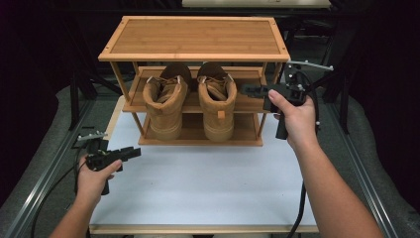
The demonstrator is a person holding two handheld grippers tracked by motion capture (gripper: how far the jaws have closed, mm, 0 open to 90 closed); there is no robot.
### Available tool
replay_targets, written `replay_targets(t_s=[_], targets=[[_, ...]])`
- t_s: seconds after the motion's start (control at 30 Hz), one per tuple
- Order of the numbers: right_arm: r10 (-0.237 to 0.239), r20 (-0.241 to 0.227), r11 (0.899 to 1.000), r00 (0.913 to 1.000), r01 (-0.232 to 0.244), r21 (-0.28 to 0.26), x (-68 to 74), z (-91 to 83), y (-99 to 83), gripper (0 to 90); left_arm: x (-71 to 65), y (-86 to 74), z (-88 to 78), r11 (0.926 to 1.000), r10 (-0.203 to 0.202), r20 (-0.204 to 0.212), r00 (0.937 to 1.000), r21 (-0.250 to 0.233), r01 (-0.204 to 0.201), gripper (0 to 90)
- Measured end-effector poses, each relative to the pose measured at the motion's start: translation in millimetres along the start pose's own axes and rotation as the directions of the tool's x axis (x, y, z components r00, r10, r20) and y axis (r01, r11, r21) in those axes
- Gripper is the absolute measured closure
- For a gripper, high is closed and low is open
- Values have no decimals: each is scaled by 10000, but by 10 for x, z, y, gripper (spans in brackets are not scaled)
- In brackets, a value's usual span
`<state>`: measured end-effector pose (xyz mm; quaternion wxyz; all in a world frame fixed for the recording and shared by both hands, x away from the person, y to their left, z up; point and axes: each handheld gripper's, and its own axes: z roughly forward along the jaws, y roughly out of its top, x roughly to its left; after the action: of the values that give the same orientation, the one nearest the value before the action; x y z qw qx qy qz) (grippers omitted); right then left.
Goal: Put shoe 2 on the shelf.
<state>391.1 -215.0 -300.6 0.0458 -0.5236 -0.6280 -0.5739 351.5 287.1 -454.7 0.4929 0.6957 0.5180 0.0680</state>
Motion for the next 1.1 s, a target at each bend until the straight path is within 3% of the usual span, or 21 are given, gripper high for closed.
replay_targets(t_s=[0.07, 0.2, 0.27, 0.37, 0.47, 0.53, 0.7, 0.8, 0.9, 1.0, 1.1], targets=[[-302, 140, 9995, 9994, 303, -36, -28, -37, -33, 518, -75, 156, -56, 9993, 165, 226, 9996, -343, -157, 567], [-829, 516, 9954, 9952, 852, -444, -122, -16, -118, 517, -266, 509, -97, 9904, 1038, -251, 9943, -896, -1057, 572], [-979, 804, 9933, 9919, 1024, -542, -190, 26, -159, 584, -318, 628, -62, 9852, 1321, -310, 9908, -1065, -1346, 618], [-726, 871, 9947, 9935, 785, -660, -331, 139, -224, 722, -371, 798, 77, 9877, 1145, 54, 9934, -1079, -1132, 697], [-601, 917, 9966, 9940, 650, -512, -441, 284, -277, 836, -379, 891, 238, 9901, 1004, -196, 9948, -966, -1018, 776], [-848, 1212, 9943, 9890, 919, -544, -496, 408, -309, 898, -359, 928, 324, 9923, 824, -145, 9965, -919, -834, 838], [-1035, 1707, 9932, 9799, 1110, -353, -578, 629, -335, 900, -336, 984, 505, 9926, 563, -374, 9977, -1058, -599, 895], [-927, 1522, 9945, 9840, 989, -336, -599, 743, -361, 900, -330, 999, 533, 9930, 464, -424, 9980, -1068, -507, 897], [-963, 1774, 9934, 9794, 1058, -445, -607, 815, -395, 900, -310, 1000, 544, 9933, 339, -338, 9989, -1091, -374, 898], [-692, 1688, 9952, 9832, 797, -566, -651, 830, -422, 900, -321, 1014, 549, 9942, 288, -414, 9987, -1028, -329, 900], [-585, 1808, 9958, 9818, 701, -587, -662, 867, -434, 900, -333, 1028, 556, 9947, 278, -501, 9984, -978, -326, 900]])
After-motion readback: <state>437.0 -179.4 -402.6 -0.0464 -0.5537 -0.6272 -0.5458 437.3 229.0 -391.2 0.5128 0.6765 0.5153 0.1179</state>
